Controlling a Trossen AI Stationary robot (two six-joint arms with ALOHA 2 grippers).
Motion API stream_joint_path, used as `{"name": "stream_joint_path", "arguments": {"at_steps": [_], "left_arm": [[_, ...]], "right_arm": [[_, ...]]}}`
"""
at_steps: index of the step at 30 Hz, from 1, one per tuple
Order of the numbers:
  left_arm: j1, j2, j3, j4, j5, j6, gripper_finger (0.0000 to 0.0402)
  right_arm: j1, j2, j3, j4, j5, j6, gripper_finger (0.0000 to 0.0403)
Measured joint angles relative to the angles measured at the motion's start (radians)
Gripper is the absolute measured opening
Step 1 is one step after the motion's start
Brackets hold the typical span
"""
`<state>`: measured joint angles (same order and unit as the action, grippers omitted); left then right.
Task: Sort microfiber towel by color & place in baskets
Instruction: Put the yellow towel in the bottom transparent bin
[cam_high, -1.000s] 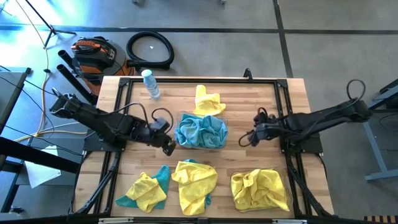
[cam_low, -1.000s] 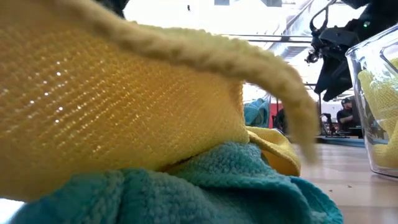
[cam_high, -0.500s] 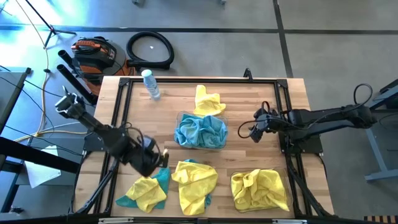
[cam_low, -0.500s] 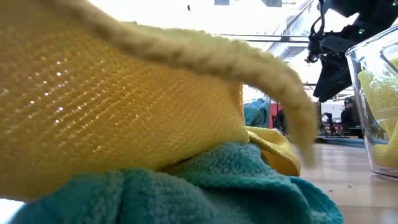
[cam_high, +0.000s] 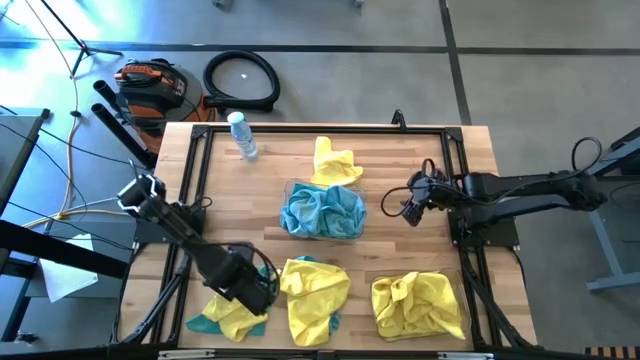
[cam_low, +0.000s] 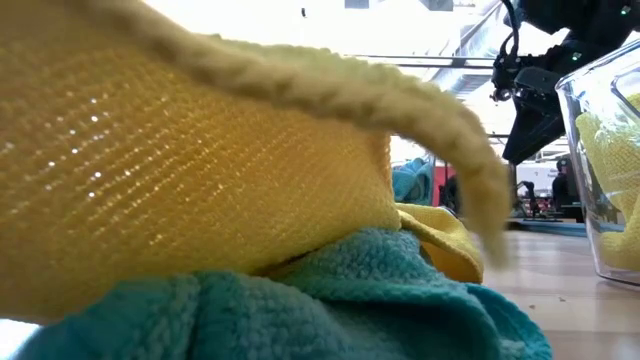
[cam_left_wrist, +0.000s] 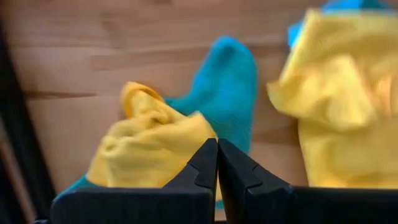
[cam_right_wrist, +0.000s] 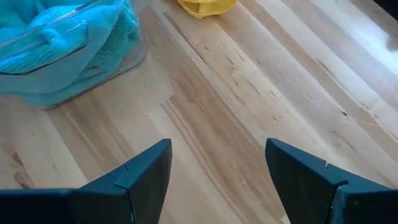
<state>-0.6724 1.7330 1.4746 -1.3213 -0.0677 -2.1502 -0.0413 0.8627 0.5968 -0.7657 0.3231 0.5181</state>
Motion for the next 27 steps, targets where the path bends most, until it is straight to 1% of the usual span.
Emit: {"name": "stream_joint_path", "arguments": {"at_steps": [3,6,9,14,16,20,23,27], "left_arm": [[0.000,0.036,-0.004,0.016,0.001,0.028,0.0003],[-0.001,0.064,-0.005,0.011,0.007,0.030,0.0022],[-0.003,0.078,-0.005,0.008,0.038,0.024,0.0057],[-0.020,0.089,-0.013,0.001,0.038,0.009,0.0127],[-0.037,0.086,-0.045,0.014,0.046,-0.012,0.0151],[-0.080,0.075,-0.132,0.078,0.112,-0.064,0.0182],[-0.106,0.067,-0.203,0.183,0.149,-0.074,0.0191],[-0.128,0.063,-0.280,0.291,0.151,-0.065,0.0191]], "right_arm": [[-0.013,0.000,0.000,0.000,-0.002,-0.003,0.0255],[-0.018,0.000,0.000,0.000,-0.002,-0.005,0.0255],[-0.018,0.000,0.000,0.000,-0.003,-0.015,0.0255],[-0.018,0.000,0.000,0.000,-0.008,-0.011,0.0255],[-0.018,0.000,0.000,0.000,-0.015,-0.003,0.0255],[-0.018,0.000,0.000,0.000,-0.032,-0.003,0.0255],[-0.018,0.000,0.000,0.000,-0.042,-0.003,0.0255],[-0.018,0.000,0.000,0.000,-0.043,0.001,0.0255]]}}
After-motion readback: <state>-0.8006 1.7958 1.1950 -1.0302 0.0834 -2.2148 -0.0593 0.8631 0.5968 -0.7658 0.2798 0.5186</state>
